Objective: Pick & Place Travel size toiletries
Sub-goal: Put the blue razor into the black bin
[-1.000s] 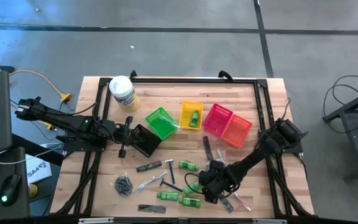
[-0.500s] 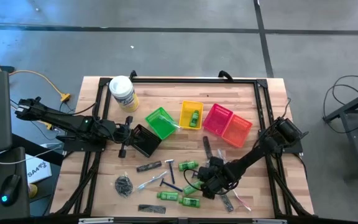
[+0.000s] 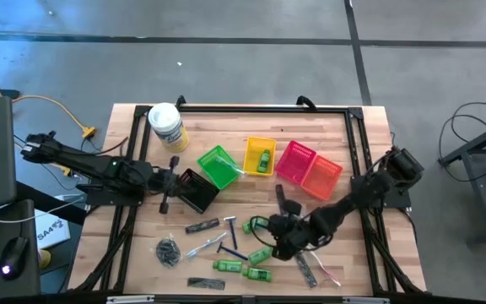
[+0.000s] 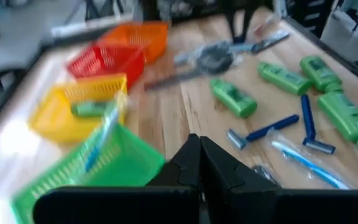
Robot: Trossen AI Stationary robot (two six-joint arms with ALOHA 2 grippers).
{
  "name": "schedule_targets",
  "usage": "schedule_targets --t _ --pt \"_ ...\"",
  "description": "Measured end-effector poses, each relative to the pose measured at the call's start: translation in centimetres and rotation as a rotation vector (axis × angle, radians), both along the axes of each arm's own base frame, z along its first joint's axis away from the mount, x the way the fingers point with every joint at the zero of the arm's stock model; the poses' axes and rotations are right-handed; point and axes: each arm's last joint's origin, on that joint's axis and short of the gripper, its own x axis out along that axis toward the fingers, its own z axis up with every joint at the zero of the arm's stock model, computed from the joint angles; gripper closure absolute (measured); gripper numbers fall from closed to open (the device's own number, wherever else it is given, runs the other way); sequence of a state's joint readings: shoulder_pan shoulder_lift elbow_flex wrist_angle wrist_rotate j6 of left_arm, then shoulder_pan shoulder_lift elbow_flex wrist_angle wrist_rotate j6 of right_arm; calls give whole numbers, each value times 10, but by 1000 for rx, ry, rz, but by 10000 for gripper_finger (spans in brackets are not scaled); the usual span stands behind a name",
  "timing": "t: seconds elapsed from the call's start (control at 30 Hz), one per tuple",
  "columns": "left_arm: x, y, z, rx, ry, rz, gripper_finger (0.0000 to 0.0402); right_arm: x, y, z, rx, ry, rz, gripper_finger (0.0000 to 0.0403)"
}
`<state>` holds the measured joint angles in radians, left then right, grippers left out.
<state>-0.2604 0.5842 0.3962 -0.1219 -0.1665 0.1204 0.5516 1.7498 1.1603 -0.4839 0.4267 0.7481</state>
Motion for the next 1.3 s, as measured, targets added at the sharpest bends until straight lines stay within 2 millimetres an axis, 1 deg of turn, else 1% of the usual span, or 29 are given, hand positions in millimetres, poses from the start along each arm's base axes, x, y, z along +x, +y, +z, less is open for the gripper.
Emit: schedule_targets --t 0.1,0.17,0.23,0.37,0.5,0.57,0.67,0.8,0.93,1.03,1.13,1.3 --pt "-9 -6 15 54 -82 -79 401 11 -10 3 2 -35 33 378" --pt "-16 -8 27 44 -146 -109 402 19 -19 5 6 -44 60 378" --pt "-23 -9 33 20 -186 -124 401 26 -28 7 11 -67 83 378" --pt "-31 -8 37 -15 -226 -136 402 39 -42 11 -35 -130 122 377" --pt "-30 -8 37 -11 -225 -127 399 53 -52 22 -86 -262 173 377" --pt "-26 -9 36 7 -219 -107 389 61 -56 30 -120 -354 202 377" --pt "-17 -12 35 26 -219 -76 357 69 -62 45 -193 -493 245 377" --pt "-4 -17 36 49 -246 -73 285 78 -76 65 -254 -666 248 377" --pt "8 -22 40 33 -310 -48 203 84 -91 73 -249 -750 280 377" --pt "15 -24 43 16 -364 -7 158 87 -101 75 -260 -772 269 377" --pt "19 -23 46 7 -400 59 136 88 -102 79 -300 -813 285 377" --pt "22 -23 49 -26 -439 100 131 88 -101 84 -316 -852 318 377"
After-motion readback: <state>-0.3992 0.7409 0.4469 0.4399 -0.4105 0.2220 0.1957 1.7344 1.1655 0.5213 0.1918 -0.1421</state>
